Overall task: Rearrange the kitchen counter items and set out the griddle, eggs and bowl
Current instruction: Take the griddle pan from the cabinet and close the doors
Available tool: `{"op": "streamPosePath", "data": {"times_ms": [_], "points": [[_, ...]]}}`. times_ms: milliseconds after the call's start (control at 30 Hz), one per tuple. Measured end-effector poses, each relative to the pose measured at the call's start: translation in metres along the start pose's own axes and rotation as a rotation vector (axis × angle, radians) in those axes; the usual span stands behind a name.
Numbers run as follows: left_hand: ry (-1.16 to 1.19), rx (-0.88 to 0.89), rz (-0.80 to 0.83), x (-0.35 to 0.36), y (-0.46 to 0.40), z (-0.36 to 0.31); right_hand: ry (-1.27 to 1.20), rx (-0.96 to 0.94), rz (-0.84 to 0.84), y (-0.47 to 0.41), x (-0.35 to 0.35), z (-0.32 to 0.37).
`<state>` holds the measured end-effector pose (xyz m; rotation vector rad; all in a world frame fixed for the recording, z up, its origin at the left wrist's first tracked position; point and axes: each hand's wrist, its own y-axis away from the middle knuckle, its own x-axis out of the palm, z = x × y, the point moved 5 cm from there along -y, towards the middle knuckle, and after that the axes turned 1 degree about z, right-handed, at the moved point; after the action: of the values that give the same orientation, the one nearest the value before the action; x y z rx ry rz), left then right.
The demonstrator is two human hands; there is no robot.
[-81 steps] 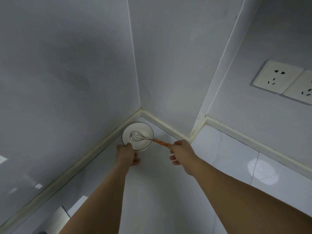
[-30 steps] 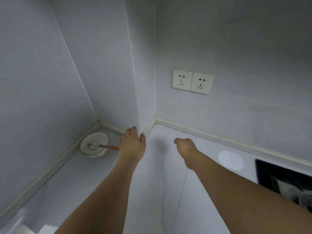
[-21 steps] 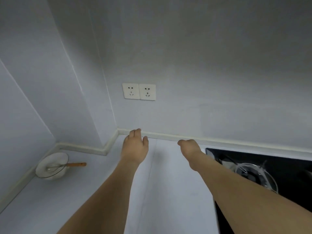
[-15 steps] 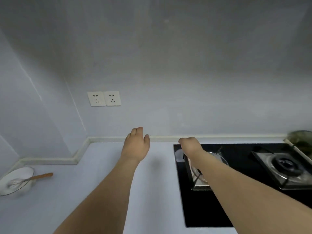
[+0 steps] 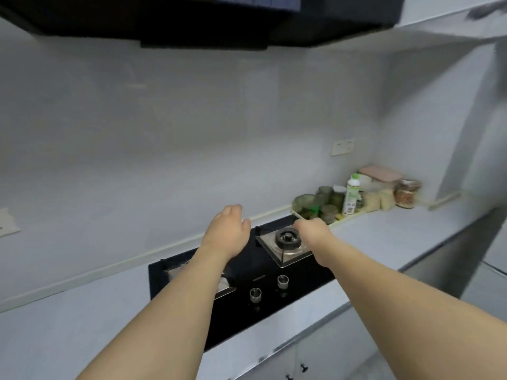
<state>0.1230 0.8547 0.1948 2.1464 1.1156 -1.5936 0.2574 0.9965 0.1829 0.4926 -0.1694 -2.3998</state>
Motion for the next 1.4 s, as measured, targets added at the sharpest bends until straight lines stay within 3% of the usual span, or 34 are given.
{"op": "streamPosePath", "data": {"times_ms": [267,467,733,1100,1400], "points": [[-0.112,0.257,0.050,0.030,-0.038,-0.189,-0.078,-0.032,-0.193,0.001,-0.177,-0.011],[-0.268,0.421,0.072,0.052,-0.076,-0.286,-0.184,-0.076,-0.284,-0.023,-0.287,-0.010],[-0.209,0.483,0.001,0.075,-0.166,-0.405,-0.156,-0.150,-0.290,-0.094,-0.391,0.018],[-0.227,0.533,-0.105,0.088,-0.265,-0.552,0.129,-0.266,-0.331,-0.174,-0.536,0.069],[-0.303,0.452,-0.237,0.066,-0.315,-0.625,0.321,-0.387,-0.250,-0.223,-0.614,0.115]]}}
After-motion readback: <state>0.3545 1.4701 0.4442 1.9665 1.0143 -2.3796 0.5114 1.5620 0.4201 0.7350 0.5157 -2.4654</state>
